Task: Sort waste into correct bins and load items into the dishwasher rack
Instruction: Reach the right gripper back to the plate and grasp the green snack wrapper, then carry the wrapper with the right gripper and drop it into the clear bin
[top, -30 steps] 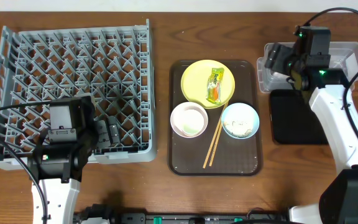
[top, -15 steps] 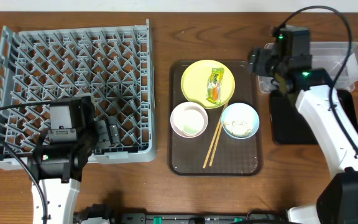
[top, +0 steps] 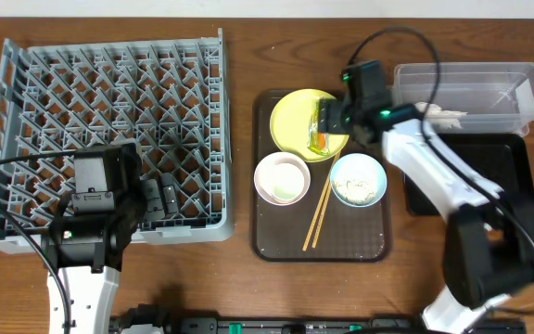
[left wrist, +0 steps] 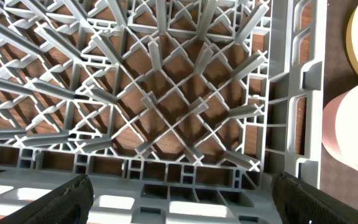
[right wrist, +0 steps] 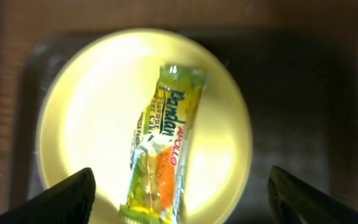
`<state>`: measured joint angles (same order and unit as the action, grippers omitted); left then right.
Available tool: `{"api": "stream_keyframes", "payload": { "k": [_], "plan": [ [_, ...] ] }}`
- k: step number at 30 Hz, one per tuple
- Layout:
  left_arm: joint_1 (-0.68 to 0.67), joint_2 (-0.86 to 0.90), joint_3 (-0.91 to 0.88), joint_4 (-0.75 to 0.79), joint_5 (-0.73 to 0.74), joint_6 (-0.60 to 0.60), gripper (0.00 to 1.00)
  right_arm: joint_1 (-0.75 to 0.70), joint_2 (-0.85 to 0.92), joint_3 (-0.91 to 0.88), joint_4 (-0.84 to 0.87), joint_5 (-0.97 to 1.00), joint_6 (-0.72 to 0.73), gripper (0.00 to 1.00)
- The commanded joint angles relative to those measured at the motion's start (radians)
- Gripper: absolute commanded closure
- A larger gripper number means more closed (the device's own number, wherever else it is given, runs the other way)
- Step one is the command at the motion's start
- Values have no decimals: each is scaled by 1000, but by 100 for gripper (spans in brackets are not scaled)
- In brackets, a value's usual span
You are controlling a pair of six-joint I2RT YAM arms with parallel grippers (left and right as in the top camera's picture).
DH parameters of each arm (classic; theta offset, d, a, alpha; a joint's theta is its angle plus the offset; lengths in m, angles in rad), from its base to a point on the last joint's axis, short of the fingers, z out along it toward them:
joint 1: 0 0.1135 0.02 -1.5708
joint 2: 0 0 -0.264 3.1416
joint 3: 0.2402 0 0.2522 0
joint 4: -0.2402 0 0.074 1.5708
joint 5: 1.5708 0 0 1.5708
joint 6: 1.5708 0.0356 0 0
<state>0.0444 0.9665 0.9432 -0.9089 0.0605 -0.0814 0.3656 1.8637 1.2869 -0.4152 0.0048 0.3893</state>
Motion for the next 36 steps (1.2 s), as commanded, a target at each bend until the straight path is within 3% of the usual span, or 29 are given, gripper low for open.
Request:
{"api": "stream_keyframes", "payload": {
  "k": [1, 9, 15, 20, 25, 31, 36],
  "plan": [
    [-2, 0, 21, 1, -1, -6, 7, 31, 59, -6, 34, 21, 61, 11],
    [-2, 0, 21, 1, -1, -6, 7, 80, 169, -6, 74, 68, 112, 17],
    [-2, 0, 21, 1, -1, -6, 7, 87, 175, -5, 98, 69, 111, 69],
    [-2, 0, 21, 1, -1, -6, 7, 79, 122, -4, 98, 71, 107, 91],
    [-2, 0, 21, 1, -1, -6, 7, 28, -36, -4, 84, 86, 49, 99],
    [-2, 0, 21, 1, -1, -6, 7, -98, -213, -4, 58, 172, 48, 99],
    [-2, 0, 21, 1, -1, -6, 7, -238, -249, -4, 37, 179, 48, 99]
  ]
}}
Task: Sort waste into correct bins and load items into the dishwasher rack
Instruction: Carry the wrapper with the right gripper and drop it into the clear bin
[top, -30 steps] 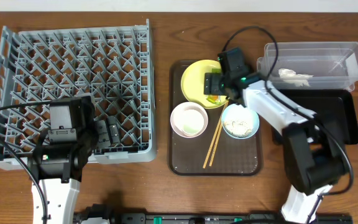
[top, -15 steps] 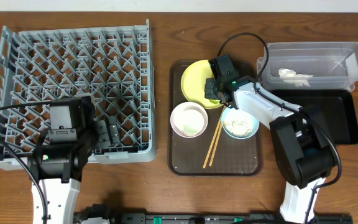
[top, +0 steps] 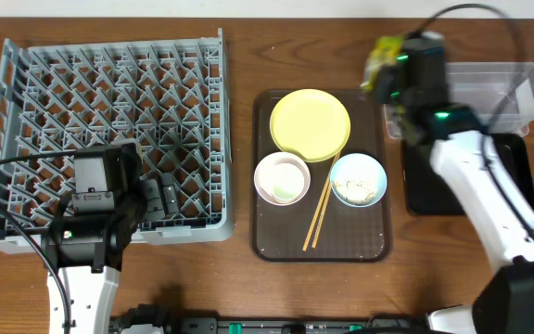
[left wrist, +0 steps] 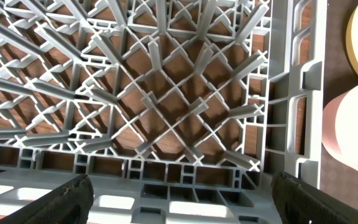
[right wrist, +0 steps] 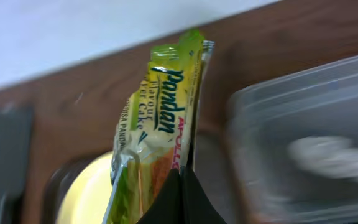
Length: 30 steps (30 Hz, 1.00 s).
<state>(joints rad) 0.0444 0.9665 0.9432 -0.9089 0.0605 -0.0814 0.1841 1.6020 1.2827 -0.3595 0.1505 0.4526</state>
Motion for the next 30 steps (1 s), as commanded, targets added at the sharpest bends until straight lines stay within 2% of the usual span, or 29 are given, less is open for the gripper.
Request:
{"api": "stream_keyframes", "payload": {
  "k": [1, 5, 7, 10, 13, 14, 22, 25, 30],
  "plan": [
    [-2, 0, 21, 1, -1, -6, 7, -86, 13, 0, -29, 34, -15, 99],
    [-2, 0, 21, 1, -1, -6, 7, -182, 33, -2, -84, 59, -3, 99],
    [-2, 0, 21, 1, -1, -6, 7, -214, 51, -2, -107, 60, 4, 95],
    [-2, 0, 21, 2, -1, -6, 7, -245, 81, -2, -120, 58, 30, 78],
    [-2, 0, 21, 2, -1, -6, 7, -251, 89, -2, -110, 31, 32, 53],
    [-2, 0, 21, 2, -1, -6, 7, -251, 88, -2, -105, 16, 27, 51],
    [-2, 0, 21, 2, -1, -6, 7, -214, 5, -1, -175, -290, -170, 49],
    [-2, 0, 21, 2, -1, -6, 7, -171, -31, -1, -277, -405, -254, 48],
    [-2, 0, 21, 2, -1, -6, 7, -46, -36, -6, -492, -438, -329, 48]
  ]
}}
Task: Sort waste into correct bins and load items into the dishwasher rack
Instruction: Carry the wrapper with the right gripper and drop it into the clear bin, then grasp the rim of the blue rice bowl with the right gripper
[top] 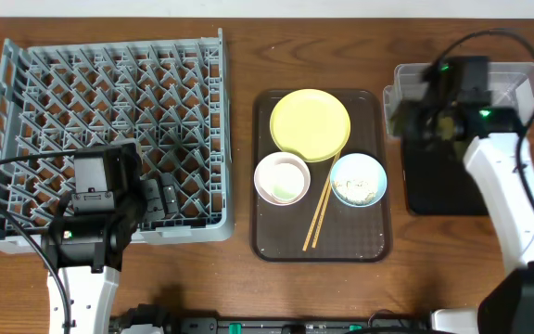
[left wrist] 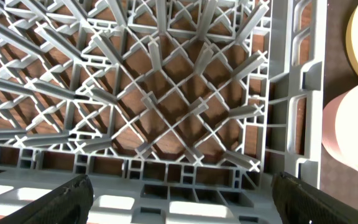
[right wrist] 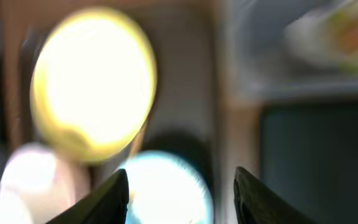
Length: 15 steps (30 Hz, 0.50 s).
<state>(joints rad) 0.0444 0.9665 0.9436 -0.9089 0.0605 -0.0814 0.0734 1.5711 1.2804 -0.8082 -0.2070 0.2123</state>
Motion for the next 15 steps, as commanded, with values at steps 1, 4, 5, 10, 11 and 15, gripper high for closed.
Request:
{"api": "stream_keyframes", "payload": {
  "k": [1, 4, 5, 10, 11, 15],
  "plan": [
    [-2, 0, 21, 2, -1, -6, 7, 98, -4, -11, -73, -81, -107, 48],
    [-2, 0, 21, 2, -1, -6, 7, 191, -2, -53, -101, -29, -124, 47],
    [-2, 0, 21, 2, -1, -6, 7, 222, -1, -74, -95, 3, -124, 47],
    [-2, 0, 21, 1, -1, -6, 7, 337, 0, -190, 4, 95, -87, 48],
    [-2, 0, 21, 1, -1, -6, 7, 354, 1, -212, 32, 95, -85, 49],
    [-2, 0, 21, 1, -1, -6, 7, 402, 2, -298, 153, 97, -55, 59]
  ]
}}
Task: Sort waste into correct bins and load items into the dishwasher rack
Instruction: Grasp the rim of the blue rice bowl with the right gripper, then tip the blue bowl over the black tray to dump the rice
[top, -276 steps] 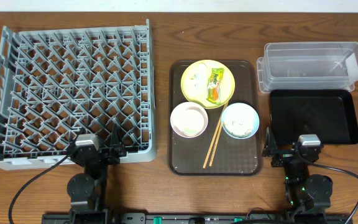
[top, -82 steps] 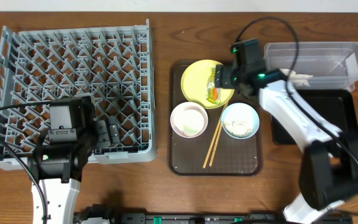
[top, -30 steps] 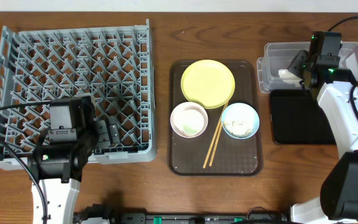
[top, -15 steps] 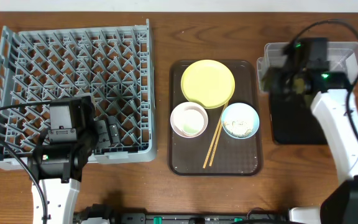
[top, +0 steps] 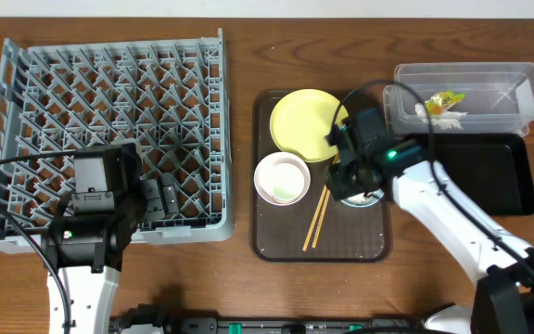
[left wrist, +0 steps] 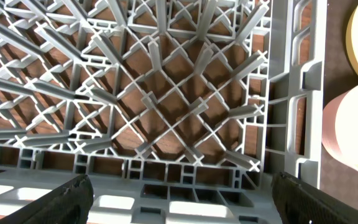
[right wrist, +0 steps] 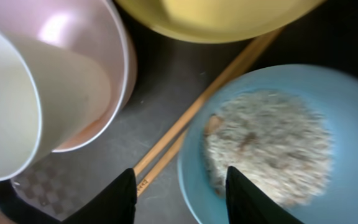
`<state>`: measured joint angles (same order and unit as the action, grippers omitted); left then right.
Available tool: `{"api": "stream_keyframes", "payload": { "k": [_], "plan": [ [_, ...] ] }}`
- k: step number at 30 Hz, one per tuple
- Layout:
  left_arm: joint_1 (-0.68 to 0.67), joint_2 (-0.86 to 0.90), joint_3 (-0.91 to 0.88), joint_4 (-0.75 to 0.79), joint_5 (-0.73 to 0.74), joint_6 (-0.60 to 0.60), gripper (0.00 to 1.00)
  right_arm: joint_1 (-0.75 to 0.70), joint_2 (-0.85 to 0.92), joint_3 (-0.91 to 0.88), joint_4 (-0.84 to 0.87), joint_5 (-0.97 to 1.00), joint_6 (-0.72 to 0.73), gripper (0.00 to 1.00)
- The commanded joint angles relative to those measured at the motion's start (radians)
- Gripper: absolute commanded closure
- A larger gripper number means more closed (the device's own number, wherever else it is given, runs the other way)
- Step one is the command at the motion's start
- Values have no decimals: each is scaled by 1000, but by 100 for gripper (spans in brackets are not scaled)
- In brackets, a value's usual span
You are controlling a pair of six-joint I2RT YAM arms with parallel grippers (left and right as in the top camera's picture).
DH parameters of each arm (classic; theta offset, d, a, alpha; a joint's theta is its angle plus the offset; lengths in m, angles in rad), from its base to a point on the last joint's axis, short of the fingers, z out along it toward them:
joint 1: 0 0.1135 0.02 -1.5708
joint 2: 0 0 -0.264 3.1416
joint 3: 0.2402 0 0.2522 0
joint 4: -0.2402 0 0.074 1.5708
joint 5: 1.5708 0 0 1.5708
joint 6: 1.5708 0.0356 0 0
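My right gripper (top: pixel 350 181) hangs open low over the brown tray (top: pixel 318 243). Its fingers (right wrist: pixel 124 196) straddle the left rim of the blue bowl (right wrist: pixel 347 93), which holds rice (right wrist: pixel 263 140). The wooden chopsticks (right wrist: pixel 197 118) lie just left of that rim. A pink bowl with a white cup in it (top: pixel 282 178) and the bare yellow plate (top: pixel 304 121) also sit on the tray. The yellow-green snack wrapper (top: pixel 443 100) lies in the clear bin (top: pixel 517 107). My left gripper (left wrist: pixel 179 199) is open over the near right corner of the grey dishwasher rack (top: pixel 109 130).
A black bin (top: pixel 489 176) sits right of the tray, in front of the clear bin. The rack fills the table's left half. A strip of bare wood separates the rack from the tray.
My right gripper has moved from beside the clear bin to low over the blue bowl on the tray, still open. The wrapper stays in the bin. The left arm is unchanged.
My right gripper was open above the snack wrapper on the yellow plate. Then it held the wrapper up near the clear bin. Then it was open at the bin with the wrapper inside. Now it is at the blue bowl. The left gripper stayed over the rack.
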<state>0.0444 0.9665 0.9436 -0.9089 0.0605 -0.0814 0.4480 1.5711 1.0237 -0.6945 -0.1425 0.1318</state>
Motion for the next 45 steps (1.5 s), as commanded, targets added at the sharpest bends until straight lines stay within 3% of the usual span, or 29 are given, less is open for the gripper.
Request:
{"api": "stream_keyframes", "payload": {
  "k": [1, 9, 13, 20, 34, 38, 45],
  "plan": [
    [-2, 0, 21, 1, -1, -6, 7, 35, 2, -60, 68, 35, 32, 60],
    [-2, 0, 21, 1, -1, -6, 7, 57, 2, -175, 181, 124, 98, 69],
    [-2, 0, 21, 1, 0, -6, 7, 57, 2, -183, 196, 131, 100, 84],
    [-2, 0, 21, 1, 0, -6, 7, 57, 2, -183, 198, 131, 100, 99],
    [-2, 0, 21, 1, 0, -6, 6, 27, -185, -53, 108, 127, 175, 99],
    [-2, 0, 21, 1, 0, -6, 7, -48, -263, -52, 107, 114, 229, 99],
    [-2, 0, 21, 1, 0, -6, 7, -312, -301, -56, 108, -171, 230, 98]
  ]
}}
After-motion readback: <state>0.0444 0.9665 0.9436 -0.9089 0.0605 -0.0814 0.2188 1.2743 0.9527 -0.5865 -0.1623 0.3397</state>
